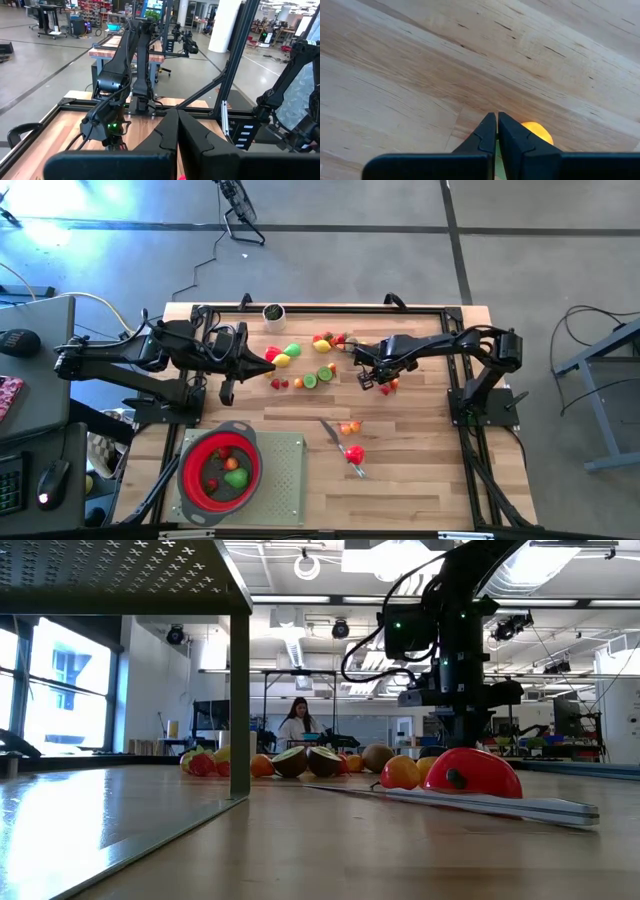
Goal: Pick & Place Fruit
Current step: Put the strawberry into the red strainer bowl on the shelf
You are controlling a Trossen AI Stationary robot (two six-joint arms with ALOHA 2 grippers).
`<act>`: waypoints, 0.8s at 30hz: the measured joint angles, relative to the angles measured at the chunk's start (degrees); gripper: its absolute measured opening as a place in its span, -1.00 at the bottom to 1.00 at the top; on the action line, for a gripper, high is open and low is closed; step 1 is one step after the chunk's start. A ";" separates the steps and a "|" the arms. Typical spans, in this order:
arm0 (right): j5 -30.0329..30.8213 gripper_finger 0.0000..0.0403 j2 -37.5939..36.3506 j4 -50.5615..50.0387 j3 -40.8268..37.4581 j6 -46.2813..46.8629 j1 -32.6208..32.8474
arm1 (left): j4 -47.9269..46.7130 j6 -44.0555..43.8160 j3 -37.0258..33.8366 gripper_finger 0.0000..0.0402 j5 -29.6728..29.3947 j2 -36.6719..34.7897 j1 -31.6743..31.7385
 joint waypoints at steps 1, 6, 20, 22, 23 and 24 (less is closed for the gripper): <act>-0.01 -0.98 0.00 0.13 0.00 0.00 0.00 | 0.00 0.00 0.00 -1.00 0.00 0.00 0.00; -0.20 -0.98 -0.02 1.03 0.00 -0.05 0.00 | 0.02 0.00 0.00 -1.00 -0.03 0.00 -0.01; -0.42 -0.98 -6.17 5.88 0.02 -1.64 -0.01 | 0.11 0.00 0.00 -1.00 -0.24 0.00 0.00; -0.06 -0.98 -8.18 7.15 0.02 -2.11 -0.01 | 0.11 0.00 0.00 -1.00 -0.24 0.00 0.00; 0.01 -0.98 -9.06 7.87 0.02 -2.59 -0.01 | 0.11 0.00 0.00 -1.00 -0.22 0.00 0.00; 0.01 -0.98 -10.02 8.73 0.02 -2.87 -0.02 | 0.12 0.00 0.00 -1.00 -0.22 0.00 0.00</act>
